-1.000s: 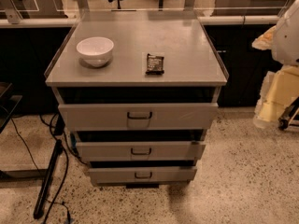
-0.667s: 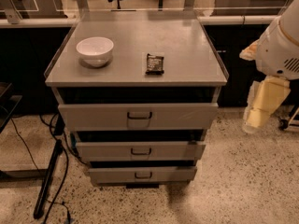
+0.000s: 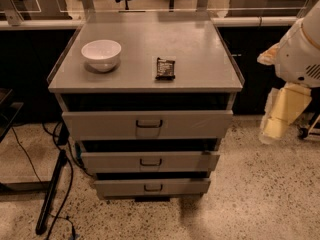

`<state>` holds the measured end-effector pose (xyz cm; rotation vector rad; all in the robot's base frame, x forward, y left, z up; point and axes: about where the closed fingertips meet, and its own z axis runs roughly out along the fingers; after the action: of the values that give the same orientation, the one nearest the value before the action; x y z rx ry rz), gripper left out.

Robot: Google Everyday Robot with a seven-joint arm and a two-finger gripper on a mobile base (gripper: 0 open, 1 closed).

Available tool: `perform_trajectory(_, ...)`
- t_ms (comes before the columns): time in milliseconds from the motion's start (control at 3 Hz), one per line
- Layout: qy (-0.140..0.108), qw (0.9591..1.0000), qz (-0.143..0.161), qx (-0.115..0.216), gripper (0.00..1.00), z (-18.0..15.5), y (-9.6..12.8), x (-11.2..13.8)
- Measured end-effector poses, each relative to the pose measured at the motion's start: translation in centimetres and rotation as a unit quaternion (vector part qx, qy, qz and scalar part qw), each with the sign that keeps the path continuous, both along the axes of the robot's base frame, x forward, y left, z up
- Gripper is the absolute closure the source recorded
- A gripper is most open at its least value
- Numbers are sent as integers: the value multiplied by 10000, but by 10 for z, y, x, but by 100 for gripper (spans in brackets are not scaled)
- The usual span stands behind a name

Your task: Open middle drawer

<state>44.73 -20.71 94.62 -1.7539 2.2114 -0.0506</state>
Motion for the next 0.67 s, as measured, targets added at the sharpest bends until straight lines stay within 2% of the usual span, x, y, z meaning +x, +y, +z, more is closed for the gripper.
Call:
perform_trajectory(333, 234, 9987, 288, 335, 0, -58, 30, -9)
perform_trajectory(667, 605, 9954, 444, 590, 0, -117, 52, -14)
